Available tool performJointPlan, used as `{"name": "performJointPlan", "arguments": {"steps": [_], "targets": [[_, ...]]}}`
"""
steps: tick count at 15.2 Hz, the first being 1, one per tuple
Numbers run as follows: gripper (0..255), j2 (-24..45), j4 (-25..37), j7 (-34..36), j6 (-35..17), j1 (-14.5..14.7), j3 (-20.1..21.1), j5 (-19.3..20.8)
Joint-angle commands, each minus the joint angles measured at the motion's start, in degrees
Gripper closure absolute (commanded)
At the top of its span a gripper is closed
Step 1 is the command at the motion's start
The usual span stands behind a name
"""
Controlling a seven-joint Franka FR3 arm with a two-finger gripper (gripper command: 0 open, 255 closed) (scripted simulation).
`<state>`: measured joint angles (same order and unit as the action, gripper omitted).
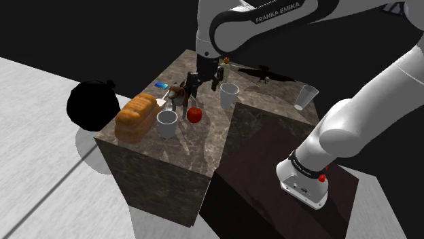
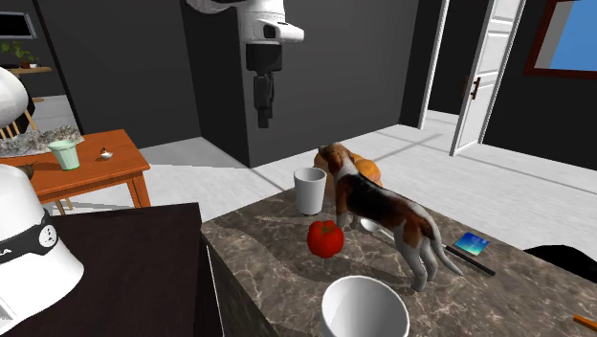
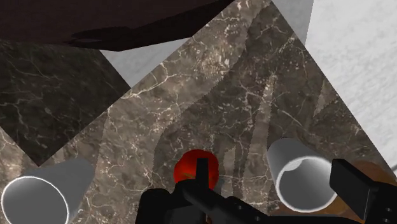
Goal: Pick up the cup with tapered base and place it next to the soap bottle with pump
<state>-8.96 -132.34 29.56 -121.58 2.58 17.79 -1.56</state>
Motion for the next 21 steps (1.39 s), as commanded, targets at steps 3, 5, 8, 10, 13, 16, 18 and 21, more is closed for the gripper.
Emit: {"name": "performJointPlan", "arguments": {"steps": [3,5,8,10,13,16,18,21], "targets": [[0,9.7,5.1,5.4,-4.0,0.6,1.9,4.1],[0,14.3,7.7,8.1,-5.4,1.2,2.3,6.5],[0,21.3,12.4,12.0,-6.9,2.7,2.3,10.1],[0,26.0,15.9,14.3,-7.5,4.1,1.9,12.4],[0,33.0,21.7,17.3,-7.9,6.3,1.0,15.4],[0,39.9,28.3,19.5,-7.6,8.8,-0.2,17.7],[0,44.6,33.2,20.6,-7.1,10.5,-1.0,18.9],[0,46.1,33.6,20.9,-8.1,10.8,-1.5,19.3]]}}
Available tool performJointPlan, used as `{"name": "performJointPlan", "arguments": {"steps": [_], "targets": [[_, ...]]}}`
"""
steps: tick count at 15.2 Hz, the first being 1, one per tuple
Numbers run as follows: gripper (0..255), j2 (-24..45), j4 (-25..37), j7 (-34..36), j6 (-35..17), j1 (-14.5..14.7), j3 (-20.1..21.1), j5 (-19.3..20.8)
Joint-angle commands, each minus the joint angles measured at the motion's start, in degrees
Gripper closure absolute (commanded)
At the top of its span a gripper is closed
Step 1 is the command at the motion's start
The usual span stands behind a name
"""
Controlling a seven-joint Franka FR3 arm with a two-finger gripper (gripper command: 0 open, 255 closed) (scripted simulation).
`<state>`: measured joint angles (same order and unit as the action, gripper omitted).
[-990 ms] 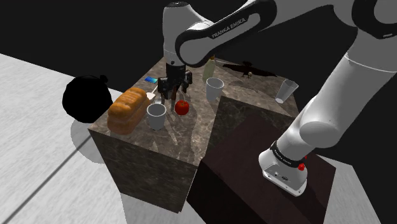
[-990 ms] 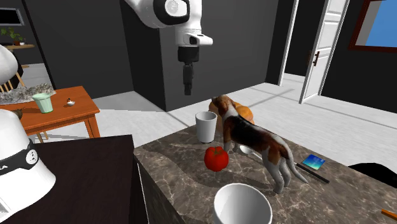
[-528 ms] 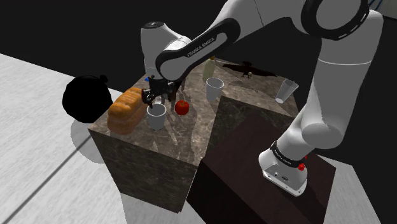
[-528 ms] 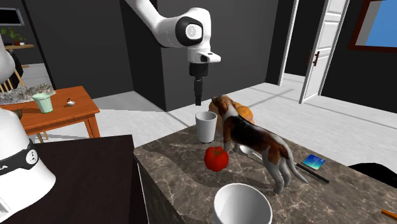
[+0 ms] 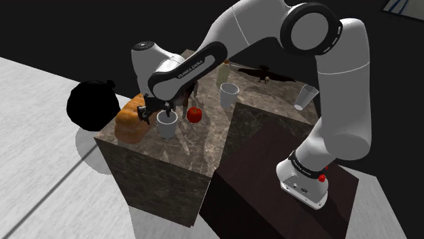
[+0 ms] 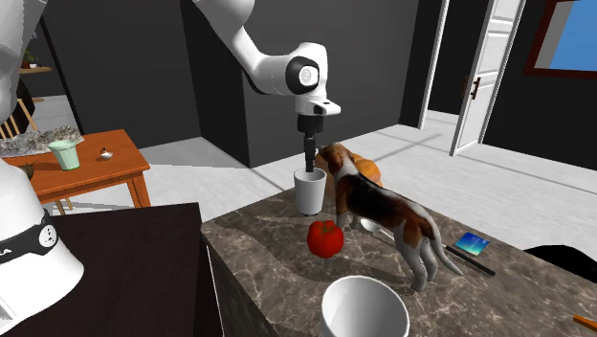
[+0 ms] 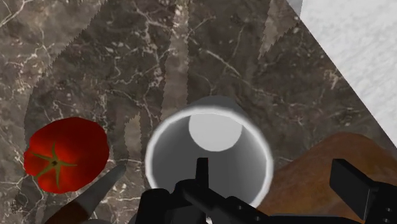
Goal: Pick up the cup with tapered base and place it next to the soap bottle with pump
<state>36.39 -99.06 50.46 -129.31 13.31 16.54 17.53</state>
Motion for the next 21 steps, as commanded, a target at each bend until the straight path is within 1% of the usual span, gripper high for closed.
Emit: {"name": "performJointPlan", "arguments": {"steps": [1,5,13,14,21], "targets": [[0,1.2,0.3,0.2,-0.9,0.1,-0.4,0.4],[0,3.5,0.2,0.7,-3.2,0.4,-1.0,1.3],[0,3.5,0.2,0.6,-3.2,0.4,-1.0,1.3],[255,3.5,0.2,0.6,-3.2,0.4,-1.0,1.3],[255,3.5,0.2,0.7,-3.2,0.4,-1.0,1.3]]}}
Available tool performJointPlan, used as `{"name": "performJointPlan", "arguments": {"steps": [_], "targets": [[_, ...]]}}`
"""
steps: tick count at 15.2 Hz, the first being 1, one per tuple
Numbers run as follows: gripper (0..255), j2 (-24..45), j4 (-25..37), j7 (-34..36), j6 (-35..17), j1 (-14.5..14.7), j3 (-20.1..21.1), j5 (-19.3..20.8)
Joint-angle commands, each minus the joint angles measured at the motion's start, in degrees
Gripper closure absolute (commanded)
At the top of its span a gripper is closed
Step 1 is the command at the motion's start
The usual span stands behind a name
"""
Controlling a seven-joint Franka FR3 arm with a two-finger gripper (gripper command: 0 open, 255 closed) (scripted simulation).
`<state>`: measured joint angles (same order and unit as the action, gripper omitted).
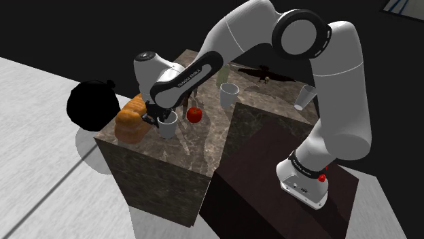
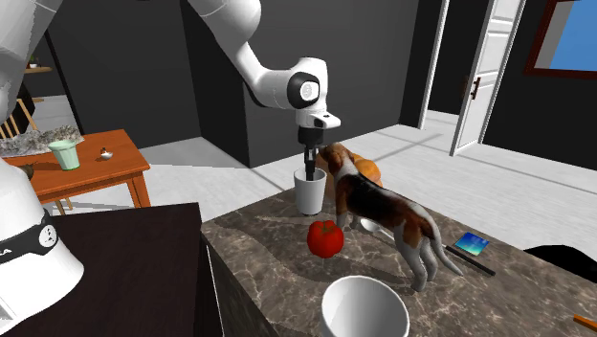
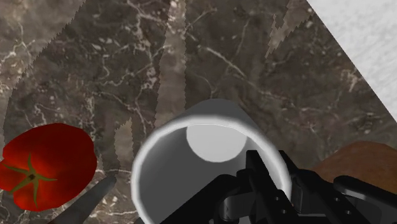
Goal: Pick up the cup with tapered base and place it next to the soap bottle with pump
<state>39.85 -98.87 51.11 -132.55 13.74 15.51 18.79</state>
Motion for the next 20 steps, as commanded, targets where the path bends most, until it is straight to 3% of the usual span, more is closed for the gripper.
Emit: {"name": "performJointPlan", "arguments": {"steps": [1,20], "targets": [[255,0.0,0.0,0.0,0.0,0.0,0.0,0.0],[255,-9.0,0.4,-2.5,9.1,-1.6,2.4,-3.4]]}}
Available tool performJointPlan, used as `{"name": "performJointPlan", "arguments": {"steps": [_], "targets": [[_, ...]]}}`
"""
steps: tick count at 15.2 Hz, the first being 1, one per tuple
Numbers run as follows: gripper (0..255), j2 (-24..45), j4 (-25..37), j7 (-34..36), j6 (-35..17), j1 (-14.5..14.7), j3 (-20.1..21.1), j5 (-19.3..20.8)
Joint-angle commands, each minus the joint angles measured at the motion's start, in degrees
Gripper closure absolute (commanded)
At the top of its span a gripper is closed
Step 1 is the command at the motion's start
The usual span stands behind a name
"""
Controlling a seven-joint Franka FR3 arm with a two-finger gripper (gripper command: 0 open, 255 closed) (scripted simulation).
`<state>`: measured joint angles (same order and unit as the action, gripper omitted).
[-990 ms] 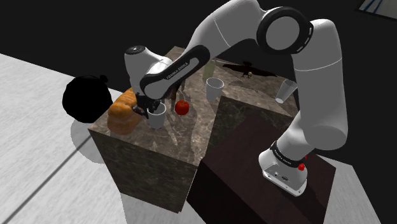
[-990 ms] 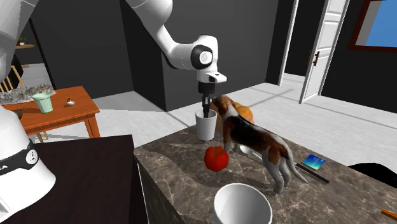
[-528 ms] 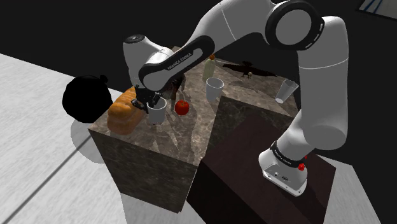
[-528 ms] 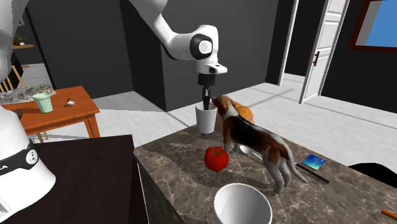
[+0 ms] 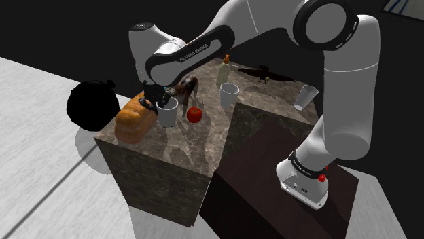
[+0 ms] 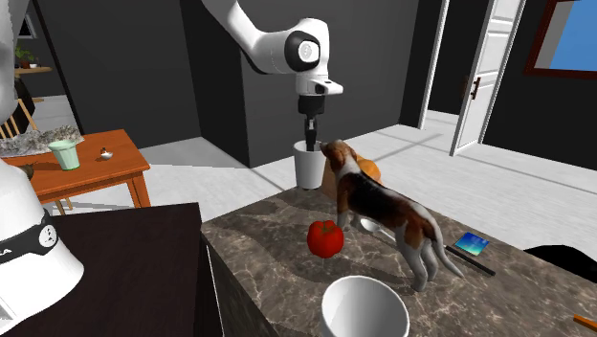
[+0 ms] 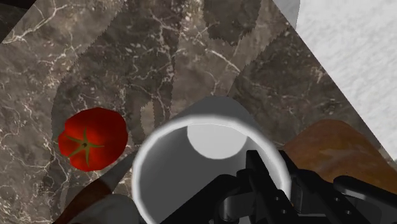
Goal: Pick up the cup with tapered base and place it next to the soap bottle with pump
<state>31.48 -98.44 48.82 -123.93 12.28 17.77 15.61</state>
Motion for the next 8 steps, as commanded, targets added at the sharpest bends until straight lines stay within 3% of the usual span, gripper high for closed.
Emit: {"name": "performJointPlan", "arguments": {"steps": [1,8], "targets": [[255,-1.1,0.1,-0.3,1.1,-0.2,0.2,-0.4],[255,-3.9,1.5,-1.2,5.1,-0.6,0.9,-1.6]]}}
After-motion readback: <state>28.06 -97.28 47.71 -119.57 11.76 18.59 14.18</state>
